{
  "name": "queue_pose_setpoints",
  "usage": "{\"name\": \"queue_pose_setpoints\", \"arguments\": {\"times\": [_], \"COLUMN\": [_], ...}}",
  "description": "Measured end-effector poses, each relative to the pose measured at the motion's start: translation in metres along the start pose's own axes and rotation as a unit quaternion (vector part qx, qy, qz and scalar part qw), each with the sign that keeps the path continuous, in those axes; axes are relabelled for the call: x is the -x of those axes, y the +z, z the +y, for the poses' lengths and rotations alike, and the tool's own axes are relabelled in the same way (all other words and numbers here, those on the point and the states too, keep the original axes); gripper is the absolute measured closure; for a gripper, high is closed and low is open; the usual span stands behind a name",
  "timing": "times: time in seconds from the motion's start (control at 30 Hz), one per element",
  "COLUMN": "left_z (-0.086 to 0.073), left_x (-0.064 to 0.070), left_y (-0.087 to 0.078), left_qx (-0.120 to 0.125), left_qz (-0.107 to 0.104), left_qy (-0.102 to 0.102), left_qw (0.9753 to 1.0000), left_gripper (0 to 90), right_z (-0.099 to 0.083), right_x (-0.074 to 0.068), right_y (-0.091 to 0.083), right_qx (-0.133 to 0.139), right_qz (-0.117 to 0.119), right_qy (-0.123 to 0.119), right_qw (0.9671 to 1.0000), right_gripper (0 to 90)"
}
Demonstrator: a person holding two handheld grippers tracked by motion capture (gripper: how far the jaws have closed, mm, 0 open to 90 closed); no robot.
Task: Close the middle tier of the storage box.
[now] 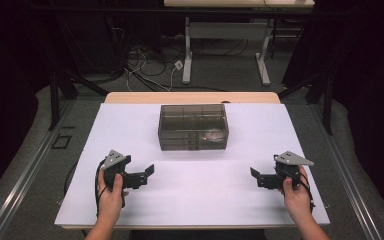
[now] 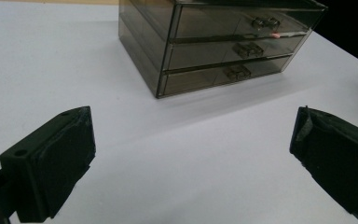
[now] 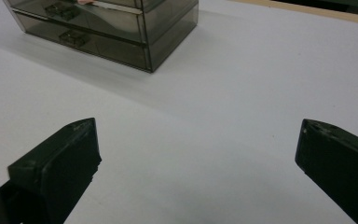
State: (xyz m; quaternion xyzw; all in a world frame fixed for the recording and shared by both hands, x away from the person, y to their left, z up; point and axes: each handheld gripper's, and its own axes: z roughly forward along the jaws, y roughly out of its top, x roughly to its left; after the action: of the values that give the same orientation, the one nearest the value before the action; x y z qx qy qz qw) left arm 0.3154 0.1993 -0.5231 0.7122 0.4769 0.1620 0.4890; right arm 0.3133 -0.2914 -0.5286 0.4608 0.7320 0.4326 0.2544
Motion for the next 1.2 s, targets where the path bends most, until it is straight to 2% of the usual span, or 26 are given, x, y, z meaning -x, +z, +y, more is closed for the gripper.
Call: {"name": "queue_pose_setpoints", "arguments": {"times": [0.37,0.57,1.2], "left_z": [-0.008,-0.011,-0.016], "left_x": [-0.015,-0.020,-0.027], "left_y": [0.000,0.001,0.002], "left_qx": [-0.004,-0.008,-0.012], "left_qz": [0.018,0.027,0.049], "left_qy": [-0.020,-0.021,-0.021], "left_qw": [0.9996,0.9994,0.9985], "left_gripper": [0.5,0.6,0.7], "right_z": [-0.009,-0.012,-0.015], "right_x": [0.014,0.019,0.018], "right_y": [0.001,0.001,0.004], "right_qx": [-0.007,-0.012,-0.014], "right_qz": [-0.024,-0.034,-0.037], "right_qy": [0.009,0.015,0.013], "right_qw": [0.9996,0.9993,0.9991], "right_gripper": [0.0,0.0,0.0]}}
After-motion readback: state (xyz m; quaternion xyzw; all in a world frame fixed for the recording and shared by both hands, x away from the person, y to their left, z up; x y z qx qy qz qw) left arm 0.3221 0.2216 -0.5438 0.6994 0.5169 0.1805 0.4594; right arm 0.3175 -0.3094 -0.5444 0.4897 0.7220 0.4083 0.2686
